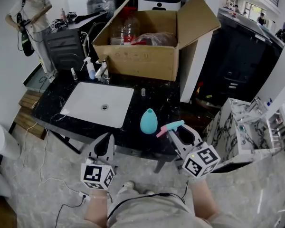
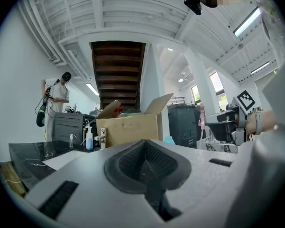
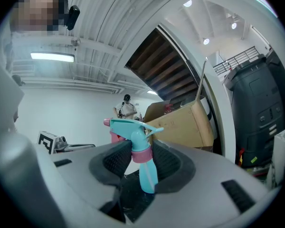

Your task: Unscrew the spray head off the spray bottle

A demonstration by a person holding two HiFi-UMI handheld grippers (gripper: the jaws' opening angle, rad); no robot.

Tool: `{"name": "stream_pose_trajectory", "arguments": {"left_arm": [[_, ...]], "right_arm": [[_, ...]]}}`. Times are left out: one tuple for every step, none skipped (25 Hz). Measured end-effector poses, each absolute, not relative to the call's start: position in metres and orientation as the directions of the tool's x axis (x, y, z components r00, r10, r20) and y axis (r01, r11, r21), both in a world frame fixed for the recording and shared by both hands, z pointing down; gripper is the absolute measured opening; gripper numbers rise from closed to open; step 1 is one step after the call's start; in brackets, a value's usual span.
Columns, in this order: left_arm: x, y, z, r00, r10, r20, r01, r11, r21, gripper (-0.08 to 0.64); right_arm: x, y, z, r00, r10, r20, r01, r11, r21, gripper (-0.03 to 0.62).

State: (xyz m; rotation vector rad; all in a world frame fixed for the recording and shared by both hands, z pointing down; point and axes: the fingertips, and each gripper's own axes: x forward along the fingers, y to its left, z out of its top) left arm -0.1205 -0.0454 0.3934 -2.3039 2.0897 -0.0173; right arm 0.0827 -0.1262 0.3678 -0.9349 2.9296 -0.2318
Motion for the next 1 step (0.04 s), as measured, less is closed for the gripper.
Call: {"name": "stream_pose_trajectory", "arguments": {"left_arm": [[-0.1205, -0.046, 0.3937, 0.098, -0.995, -0.012, -0.995, -0.098, -0.031, 0.008]], "right_arm": [[0.0825, -0.1266, 0.3678, -0.815, -0.579, -0.01, -0.571, 0.805, -0.161, 0.144]]}}
